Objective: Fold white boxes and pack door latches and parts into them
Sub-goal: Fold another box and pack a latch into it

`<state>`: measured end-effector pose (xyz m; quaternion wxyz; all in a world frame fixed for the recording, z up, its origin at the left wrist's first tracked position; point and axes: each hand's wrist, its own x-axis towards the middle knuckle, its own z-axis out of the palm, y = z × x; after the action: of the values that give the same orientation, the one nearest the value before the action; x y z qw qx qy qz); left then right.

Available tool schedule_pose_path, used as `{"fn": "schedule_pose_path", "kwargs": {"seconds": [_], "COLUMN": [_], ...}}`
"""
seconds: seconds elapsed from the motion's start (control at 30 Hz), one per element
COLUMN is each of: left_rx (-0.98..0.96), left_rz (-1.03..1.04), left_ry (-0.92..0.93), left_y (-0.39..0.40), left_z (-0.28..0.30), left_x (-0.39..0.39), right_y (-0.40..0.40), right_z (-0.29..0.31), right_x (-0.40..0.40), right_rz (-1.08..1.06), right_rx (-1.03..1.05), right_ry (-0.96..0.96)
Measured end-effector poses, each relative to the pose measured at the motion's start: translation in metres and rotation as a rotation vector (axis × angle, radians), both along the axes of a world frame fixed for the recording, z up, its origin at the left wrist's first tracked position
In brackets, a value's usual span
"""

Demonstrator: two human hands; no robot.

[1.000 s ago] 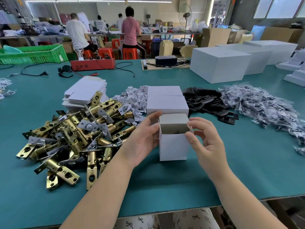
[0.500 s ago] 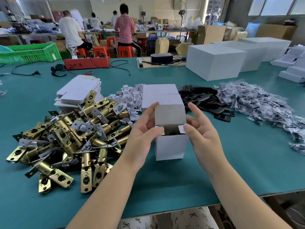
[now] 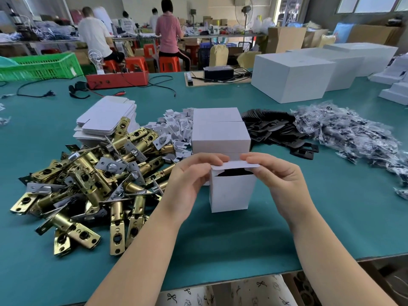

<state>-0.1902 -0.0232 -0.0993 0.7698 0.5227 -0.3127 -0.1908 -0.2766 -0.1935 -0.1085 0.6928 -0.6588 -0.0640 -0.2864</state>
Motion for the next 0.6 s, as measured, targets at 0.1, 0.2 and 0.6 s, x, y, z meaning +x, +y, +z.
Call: {"fn": "schedule_pose_path", "kwargs": {"seconds": [0.1, 0.2, 0.6], "left_rx": [0.055, 0.05, 0.014], "left_rz": [0.065, 0.052, 0.186], "left_ry": [-0.081, -0.113, -0.16], "left_y": [-0.001, -0.001, -0.006], "left_z": [-0.001, -0.003, -0.003], "left_x": [-0.003, -0.005, -0.005], "right_y": [-0.004, -0.002, 0.008], "right_z": [-0.001, -0.003, -0.003], "right_x": [-0.005, -0.007, 0.004], "right_rz": [0.05, 0.048, -0.071], "right_rx": [-0.058, -0.099, -0.186], "right_ry": [0.026, 0.042, 0.04]}}
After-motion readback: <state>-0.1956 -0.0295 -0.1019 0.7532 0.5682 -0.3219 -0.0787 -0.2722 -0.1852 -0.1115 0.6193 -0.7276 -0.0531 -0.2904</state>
